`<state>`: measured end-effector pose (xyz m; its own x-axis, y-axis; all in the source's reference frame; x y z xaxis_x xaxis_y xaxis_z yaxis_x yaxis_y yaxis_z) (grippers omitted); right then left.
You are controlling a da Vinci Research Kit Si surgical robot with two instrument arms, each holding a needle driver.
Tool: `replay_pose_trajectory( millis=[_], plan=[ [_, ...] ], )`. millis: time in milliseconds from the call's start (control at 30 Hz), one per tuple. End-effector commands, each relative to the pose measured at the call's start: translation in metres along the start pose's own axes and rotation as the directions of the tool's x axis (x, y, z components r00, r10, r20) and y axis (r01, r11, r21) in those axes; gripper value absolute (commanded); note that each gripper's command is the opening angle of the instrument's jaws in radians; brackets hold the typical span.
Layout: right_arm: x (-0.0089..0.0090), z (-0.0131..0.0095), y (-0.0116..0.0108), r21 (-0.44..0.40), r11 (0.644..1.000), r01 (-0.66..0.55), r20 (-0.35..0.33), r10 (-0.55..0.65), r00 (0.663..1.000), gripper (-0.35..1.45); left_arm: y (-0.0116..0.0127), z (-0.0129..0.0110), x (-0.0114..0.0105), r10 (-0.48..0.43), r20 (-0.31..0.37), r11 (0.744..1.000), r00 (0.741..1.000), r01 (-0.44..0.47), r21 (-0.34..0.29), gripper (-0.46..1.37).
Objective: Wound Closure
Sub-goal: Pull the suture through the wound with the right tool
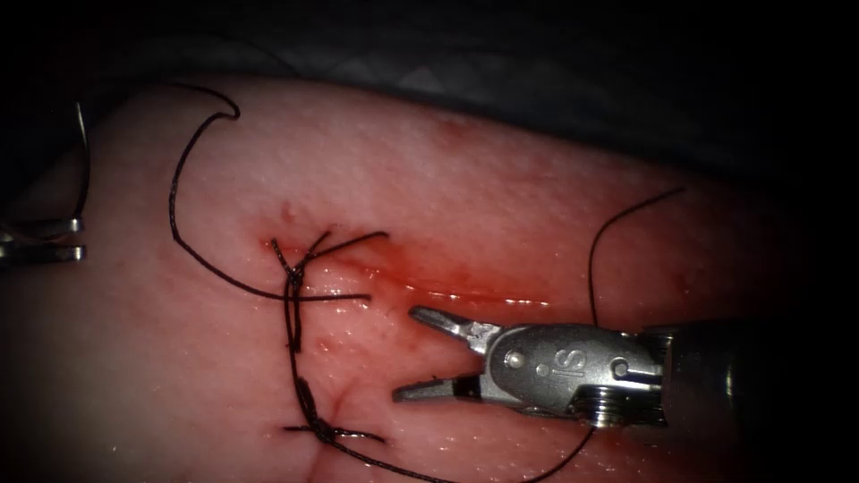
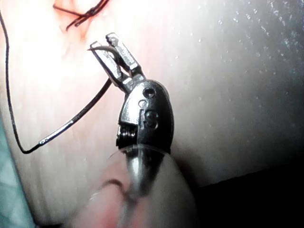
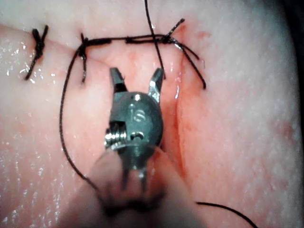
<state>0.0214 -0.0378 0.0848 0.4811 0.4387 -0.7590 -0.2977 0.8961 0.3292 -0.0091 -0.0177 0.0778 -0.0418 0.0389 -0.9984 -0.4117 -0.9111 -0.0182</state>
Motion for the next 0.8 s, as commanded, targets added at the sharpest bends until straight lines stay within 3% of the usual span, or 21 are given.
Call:
replay_pose_trajectory(
  millis=[33,333,733,767,800],
  plan=[
    [-0.0001,0.0004,0.0003,-0.006,1.000,0.001,-0.001,-0.002,1.000,0.82,0.0000,0.0001,0.0003,0.003,-0.005,1.000,1.000,-0.003,-0.005,-0.35],
    [-0.0019,0.0040,0.0018,-0.036,0.999,0.021,0.003,-0.021,1.000,0.75,0.0002,0.0007,0.0037,0.009,-0.025,1.000,1.000,-0.009,-0.010,-0.35],
    [-0.0040,0.0079,0.0013,-0.005,0.999,0.044,0.027,-0.044,0.999,0.61,0.0006,0.0014,0.0065,0.018,-0.042,1.000,0.999,-0.019,-0.024,-0.35],
    [-0.0040,0.0081,0.0012,-0.003,0.999,0.045,0.026,-0.045,0.999,0.47,0.0006,0.0014,0.0066,0.018,-0.043,1.000,0.999,-0.019,-0.025,-0.35],
    [-0.0040,0.0083,0.0012,0.003,0.999,0.046,0.025,-0.046,0.999,0.20,0.0006,0.0015,0.0067,0.017,-0.043,1.000,0.999,-0.018,-0.025,-0.35]
  ],
)
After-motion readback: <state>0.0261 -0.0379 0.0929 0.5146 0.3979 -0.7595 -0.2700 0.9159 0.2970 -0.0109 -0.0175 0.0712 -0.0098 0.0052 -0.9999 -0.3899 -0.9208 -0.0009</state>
